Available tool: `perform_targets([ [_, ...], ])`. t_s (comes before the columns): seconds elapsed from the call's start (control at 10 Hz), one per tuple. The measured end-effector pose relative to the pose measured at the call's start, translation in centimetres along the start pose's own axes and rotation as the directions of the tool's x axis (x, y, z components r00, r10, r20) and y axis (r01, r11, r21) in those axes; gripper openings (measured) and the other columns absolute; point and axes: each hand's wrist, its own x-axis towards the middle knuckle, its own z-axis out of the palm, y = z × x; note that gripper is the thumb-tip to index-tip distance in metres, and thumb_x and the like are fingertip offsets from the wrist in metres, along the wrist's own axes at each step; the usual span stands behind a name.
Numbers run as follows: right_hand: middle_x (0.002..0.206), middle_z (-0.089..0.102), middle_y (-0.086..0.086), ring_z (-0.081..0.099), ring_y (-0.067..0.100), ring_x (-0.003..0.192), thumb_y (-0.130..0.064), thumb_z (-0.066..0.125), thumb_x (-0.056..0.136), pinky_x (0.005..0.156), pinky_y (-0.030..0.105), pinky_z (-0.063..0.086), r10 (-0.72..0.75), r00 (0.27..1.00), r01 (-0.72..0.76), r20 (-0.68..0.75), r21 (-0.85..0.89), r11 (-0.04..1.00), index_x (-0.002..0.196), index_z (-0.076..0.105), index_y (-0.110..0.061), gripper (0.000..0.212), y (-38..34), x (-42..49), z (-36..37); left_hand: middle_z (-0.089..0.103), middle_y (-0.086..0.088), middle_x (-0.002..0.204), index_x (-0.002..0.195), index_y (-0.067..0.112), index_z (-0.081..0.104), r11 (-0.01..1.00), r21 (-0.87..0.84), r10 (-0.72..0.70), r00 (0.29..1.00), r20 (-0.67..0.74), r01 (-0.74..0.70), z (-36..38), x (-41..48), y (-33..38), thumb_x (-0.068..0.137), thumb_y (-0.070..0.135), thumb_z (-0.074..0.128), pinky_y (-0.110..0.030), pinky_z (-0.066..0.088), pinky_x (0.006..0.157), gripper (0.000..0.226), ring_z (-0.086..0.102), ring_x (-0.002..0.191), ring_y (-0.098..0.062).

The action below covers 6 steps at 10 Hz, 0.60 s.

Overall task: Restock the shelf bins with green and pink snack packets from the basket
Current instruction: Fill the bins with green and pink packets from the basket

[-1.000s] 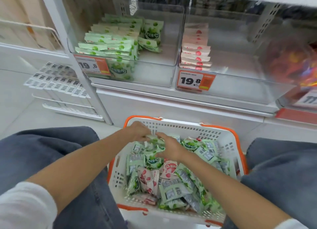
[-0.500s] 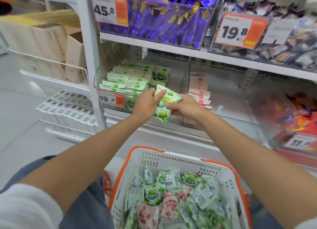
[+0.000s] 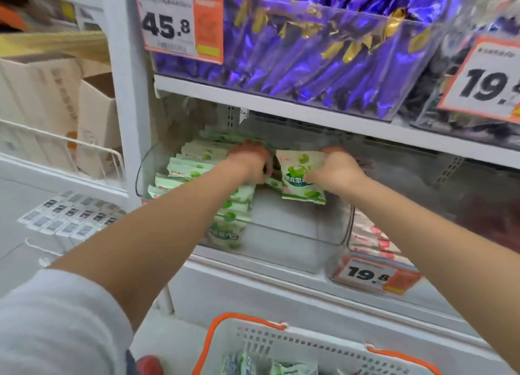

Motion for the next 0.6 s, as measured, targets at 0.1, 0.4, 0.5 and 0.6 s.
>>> perform_targets([
  [0.1,0.113,0.059,0.010,0.059,0.025,0.103,-0.016,0.070,0.086,0.072,0.024,0.040,0.040,0.998,-0.037,0.046,-0.067,0.997,0.123,0.054,-0.006,0.042,0.2,1.2,0.8,0.072,-0.002,0.102,0.088,0.021,0.073,0.996,-0.088,-0.003,1.000,-0.017,0.002,0.1,2.1,-0.3,0.082,0.021,0.071,-0.029,0.053,0.082,0.006,0.066,0.090,-0.025],
  [0.4,0.123,0.058,0.017,0.060,0.030,0.110,-0.002,0.065,0.086,0.085,0.032,0.051,0.300,0.937,-0.335,0.181,0.213,0.918,0.121,0.053,0.000,0.037,1.4,6.7,5.9,0.072,-0.005,0.112,0.107,0.017,0.075,0.920,-0.390,-0.039,0.980,-0.195,-0.041,-0.5,5.1,-1.5,0.089,0.019,0.067,-0.026,0.047,0.091,0.019,0.065,0.106,-0.022],
  [0.5,0.120,0.059,0.014,0.055,0.024,0.095,-0.001,0.060,0.087,0.089,0.030,0.050,0.337,0.922,-0.386,0.191,0.490,0.781,0.117,0.056,-0.003,0.031,1.2,8.3,7.6,0.066,-0.006,0.124,0.115,0.019,0.070,0.919,-0.394,-0.113,0.966,-0.233,0.013,-0.1,4.5,-2.3,0.097,0.021,0.053,-0.035,0.047,0.099,0.025,0.060,0.114,-0.026],
  [0.6,0.117,0.046,0.011,0.045,0.021,0.097,-0.008,0.054,0.093,0.079,0.025,0.034,0.454,0.884,-0.416,0.108,0.623,0.662,0.115,0.041,-0.005,0.026,-1.0,7.9,9.1,0.062,-0.002,0.131,0.121,0.029,0.066,0.940,-0.339,-0.114,0.975,-0.193,0.043,0.8,3.3,-2.7,0.101,0.024,0.044,-0.040,0.048,0.098,0.030,0.060,0.114,-0.026],
])
